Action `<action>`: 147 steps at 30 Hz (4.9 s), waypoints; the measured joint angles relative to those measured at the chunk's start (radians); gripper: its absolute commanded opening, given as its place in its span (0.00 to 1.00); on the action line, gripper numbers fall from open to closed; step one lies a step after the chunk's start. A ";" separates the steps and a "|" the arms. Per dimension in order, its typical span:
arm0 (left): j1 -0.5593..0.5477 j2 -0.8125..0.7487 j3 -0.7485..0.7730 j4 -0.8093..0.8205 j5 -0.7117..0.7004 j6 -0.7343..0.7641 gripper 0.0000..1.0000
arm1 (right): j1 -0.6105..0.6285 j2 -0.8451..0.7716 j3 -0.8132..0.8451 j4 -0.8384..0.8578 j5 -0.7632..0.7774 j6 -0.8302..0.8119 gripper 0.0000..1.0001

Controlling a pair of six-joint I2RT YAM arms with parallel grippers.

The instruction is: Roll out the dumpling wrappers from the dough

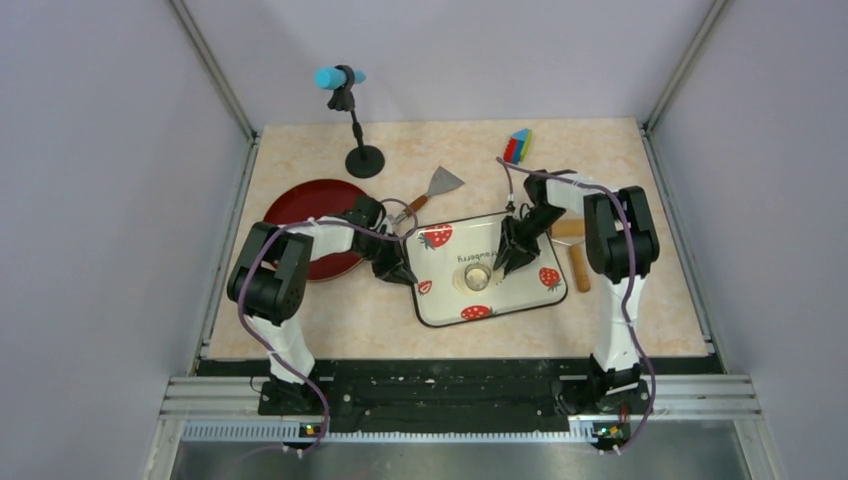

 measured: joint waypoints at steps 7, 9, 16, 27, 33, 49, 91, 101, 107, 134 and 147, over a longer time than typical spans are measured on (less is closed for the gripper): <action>-0.002 0.012 0.013 -0.010 0.007 0.000 0.00 | 0.005 0.035 0.054 -0.007 -0.007 0.002 0.30; -0.002 0.013 0.015 -0.010 0.009 0.000 0.00 | 0.007 0.042 0.067 -0.009 -0.009 0.003 0.28; -0.005 0.017 0.020 -0.014 0.008 0.001 0.00 | 0.012 0.055 0.088 -0.009 -0.001 0.009 0.22; -0.006 0.028 0.031 -0.023 0.018 0.004 0.00 | 0.019 0.077 0.123 -0.002 0.002 0.008 0.03; -0.006 0.029 0.035 -0.029 0.017 0.011 0.00 | 0.024 0.078 0.132 -0.007 0.019 0.009 0.00; -0.013 0.031 0.050 -0.054 -0.002 0.032 0.00 | 0.023 0.078 0.189 -0.031 0.087 0.008 0.00; -0.027 0.035 0.074 -0.085 -0.034 0.046 0.00 | 0.140 0.132 0.479 -0.121 0.086 -0.046 0.00; -0.031 0.035 0.076 -0.089 -0.039 0.045 0.00 | 0.202 0.141 0.545 -0.169 0.050 -0.055 0.00; -0.033 0.035 0.077 -0.090 -0.042 0.045 0.00 | 0.224 0.141 0.571 -0.194 0.031 -0.063 0.00; -0.035 0.035 0.078 -0.090 -0.045 0.046 0.00 | 0.281 -0.061 0.414 -0.235 -0.009 -0.072 0.00; -0.040 0.035 0.084 -0.097 -0.054 0.048 0.00 | 0.282 -0.219 0.311 -0.236 0.013 -0.072 0.00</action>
